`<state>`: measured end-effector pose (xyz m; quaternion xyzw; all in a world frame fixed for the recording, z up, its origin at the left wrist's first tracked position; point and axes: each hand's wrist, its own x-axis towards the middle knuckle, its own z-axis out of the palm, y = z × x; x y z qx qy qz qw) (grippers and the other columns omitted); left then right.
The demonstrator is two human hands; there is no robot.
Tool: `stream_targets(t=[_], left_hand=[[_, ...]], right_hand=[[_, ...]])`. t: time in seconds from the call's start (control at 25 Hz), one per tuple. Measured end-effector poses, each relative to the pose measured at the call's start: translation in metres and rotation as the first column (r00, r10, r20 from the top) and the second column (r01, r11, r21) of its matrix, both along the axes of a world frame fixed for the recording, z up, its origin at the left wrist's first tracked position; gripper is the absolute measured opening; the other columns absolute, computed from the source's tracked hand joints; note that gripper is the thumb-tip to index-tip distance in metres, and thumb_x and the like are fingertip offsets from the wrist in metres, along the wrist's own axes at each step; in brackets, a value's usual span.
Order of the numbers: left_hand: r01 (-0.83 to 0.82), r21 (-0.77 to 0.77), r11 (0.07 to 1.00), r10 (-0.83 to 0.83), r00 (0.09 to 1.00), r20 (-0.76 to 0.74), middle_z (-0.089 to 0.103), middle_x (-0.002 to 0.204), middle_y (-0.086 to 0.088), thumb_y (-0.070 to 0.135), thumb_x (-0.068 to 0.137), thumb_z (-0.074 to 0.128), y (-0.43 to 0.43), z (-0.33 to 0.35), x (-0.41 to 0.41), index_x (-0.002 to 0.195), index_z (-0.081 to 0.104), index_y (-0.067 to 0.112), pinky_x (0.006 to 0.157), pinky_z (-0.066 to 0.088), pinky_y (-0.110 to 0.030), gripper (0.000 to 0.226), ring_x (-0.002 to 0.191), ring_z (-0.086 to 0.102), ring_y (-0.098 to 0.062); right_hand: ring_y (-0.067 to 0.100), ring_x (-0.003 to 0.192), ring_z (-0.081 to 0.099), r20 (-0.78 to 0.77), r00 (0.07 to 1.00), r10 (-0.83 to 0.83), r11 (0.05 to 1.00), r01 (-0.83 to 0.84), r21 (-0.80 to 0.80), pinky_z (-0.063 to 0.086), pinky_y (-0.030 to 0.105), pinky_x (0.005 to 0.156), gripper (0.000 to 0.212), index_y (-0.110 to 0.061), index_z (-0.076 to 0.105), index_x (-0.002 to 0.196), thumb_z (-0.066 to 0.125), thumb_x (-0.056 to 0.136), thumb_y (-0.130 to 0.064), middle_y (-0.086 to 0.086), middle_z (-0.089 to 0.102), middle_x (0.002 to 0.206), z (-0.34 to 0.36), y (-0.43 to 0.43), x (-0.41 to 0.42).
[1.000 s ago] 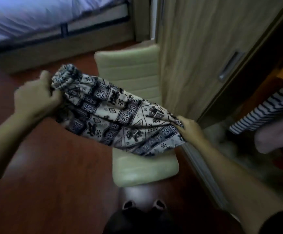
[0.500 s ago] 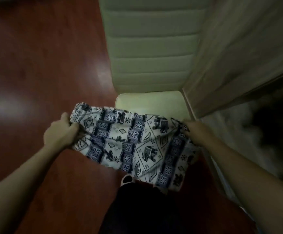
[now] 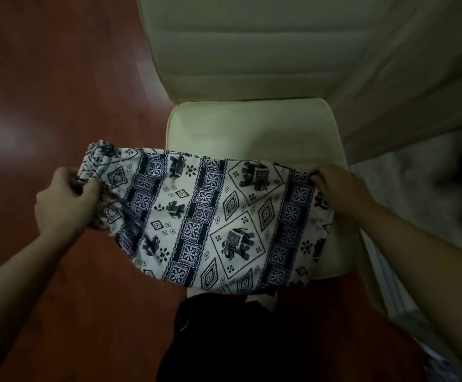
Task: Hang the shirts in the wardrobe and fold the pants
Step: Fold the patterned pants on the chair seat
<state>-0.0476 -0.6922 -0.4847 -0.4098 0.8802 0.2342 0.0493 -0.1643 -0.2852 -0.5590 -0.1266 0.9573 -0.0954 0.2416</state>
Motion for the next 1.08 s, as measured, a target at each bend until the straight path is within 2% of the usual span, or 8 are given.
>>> stream_targets(t=[0.12, 0.28, 0.44, 0.6, 0.68, 0.8, 0.96, 1.08], left_hand=[[-0.033, 0.008, 0.999, 0.033, 0.997, -0.073, 0.067, 0.094, -0.011, 0.055, 0.075, 0.051, -0.022, -0.016, -0.011, 0.101, 0.049, 0.027, 0.074, 0.055, -0.053, 0.039, 0.076, 0.066, -0.038], [0.023, -0.123, 0.992, -0.039, 0.991, -0.126, 0.065, 0.1, -0.021, 0.035, 0.078, 0.057, 0.004, 0.003, -0.034, 0.113, 0.054, 0.013, 0.079, 0.05, -0.045, 0.041, 0.092, 0.059, -0.038], [0.288, -0.182, 0.94, -0.315, 0.938, -0.143, 0.061, 0.1, -0.024, 0.02, 0.077, 0.063, 0.087, -0.003, -0.013, 0.12, 0.055, 0.004, 0.078, 0.036, -0.04, 0.047, 0.093, 0.048, -0.037], [0.405, -0.012, 0.914, -0.405, 0.911, -0.079, 0.052, 0.124, -0.013, 0.021, 0.083, 0.063, 0.161, -0.031, -0.001, 0.13, 0.048, 0.004, 0.101, 0.036, -0.039, 0.052, 0.114, 0.039, -0.028], [0.436, 0.081, 0.896, -0.435, 0.9, -0.029, 0.042, 0.137, -0.012, 0.034, 0.09, 0.056, 0.18, -0.043, -0.004, 0.139, 0.038, 0.007, 0.107, 0.032, -0.038, 0.059, 0.124, 0.031, -0.024], [0.633, -0.095, 0.768, -0.631, 0.774, 0.057, 0.022, 0.155, -0.012, 0.055, 0.092, 0.038, 0.185, -0.063, -0.002, 0.148, 0.022, 0.011, 0.11, 0.025, -0.044, 0.072, 0.137, 0.02, -0.029], [0.728, 0.08, 0.681, -0.726, 0.657, 0.203, -0.032, 0.15, 0.0, 0.063, 0.093, 0.011, 0.172, -0.086, 0.001, 0.145, -0.021, 0.019, 0.118, -0.004, -0.046, 0.075, 0.139, -0.03, -0.018], [0.723, 0.122, 0.68, -0.733, 0.67, 0.119, -0.015, 0.156, 0.003, 0.06, 0.093, 0.006, 0.171, -0.072, -0.005, 0.15, -0.002, 0.021, 0.119, 0.0, -0.043, 0.07, 0.145, -0.013, -0.017]], right_hand=[[0.035, 0.095, 0.055, -0.152, 0.988, 0.018, 0.999, -0.023, -0.03, 0.036, 0.04, 0.075, 0.025, -0.003, 0.056, 0.107, 0.041, 0.099, -0.021, 0.019, 0.06, 0.108, 0.008, -0.006, -0.022], [0.038, 0.109, 0.051, -0.341, 0.931, -0.126, 0.99, 0.095, -0.107, 0.033, 0.041, 0.09, 0.036, -0.002, 0.051, 0.122, 0.042, 0.096, -0.025, 0.022, 0.055, 0.121, 0.012, -0.019, -0.023], [0.026, 0.143, 0.016, -0.155, 0.988, 0.029, 0.999, -0.034, -0.032, 0.008, 0.048, 0.115, 0.071, -0.01, 0.021, 0.146, 0.023, 0.091, -0.054, 0.01, 0.017, 0.156, -0.008, -0.027, 0.027], [0.018, 0.143, -0.017, 0.081, 0.997, 0.004, 0.998, -0.009, 0.063, -0.005, 0.05, 0.114, 0.086, -0.02, -0.01, 0.148, 0.013, 0.082, -0.07, -0.001, -0.027, 0.152, -0.021, -0.023, 0.041], [0.018, 0.141, -0.026, 0.171, 0.985, 0.009, 0.997, -0.023, 0.08, -0.005, 0.052, 0.113, 0.092, -0.019, -0.018, 0.147, 0.019, 0.083, -0.073, 0.001, -0.034, 0.15, -0.021, -0.025, 0.032], [0.019, 0.138, -0.032, 0.271, 0.962, 0.04, 0.994, -0.067, 0.09, -0.008, 0.053, 0.113, 0.112, -0.018, -0.026, 0.143, 0.037, 0.073, -0.078, 0.002, -0.041, 0.146, -0.017, -0.028, 0.024], [0.018, 0.135, -0.036, 0.277, 0.96, 0.046, 0.994, -0.071, 0.083, -0.011, 0.052, 0.112, 0.128, -0.018, -0.03, 0.141, 0.045, 0.062, -0.084, 0.0, -0.047, 0.14, -0.018, -0.03, 0.027], [0.021, 0.136, -0.034, 0.222, 0.974, 0.056, 0.994, -0.076, 0.084, -0.01, 0.052, 0.112, 0.128, -0.017, -0.029, 0.142, 0.031, 0.057, -0.093, 0.004, -0.043, 0.145, -0.018, -0.03, 0.031]])
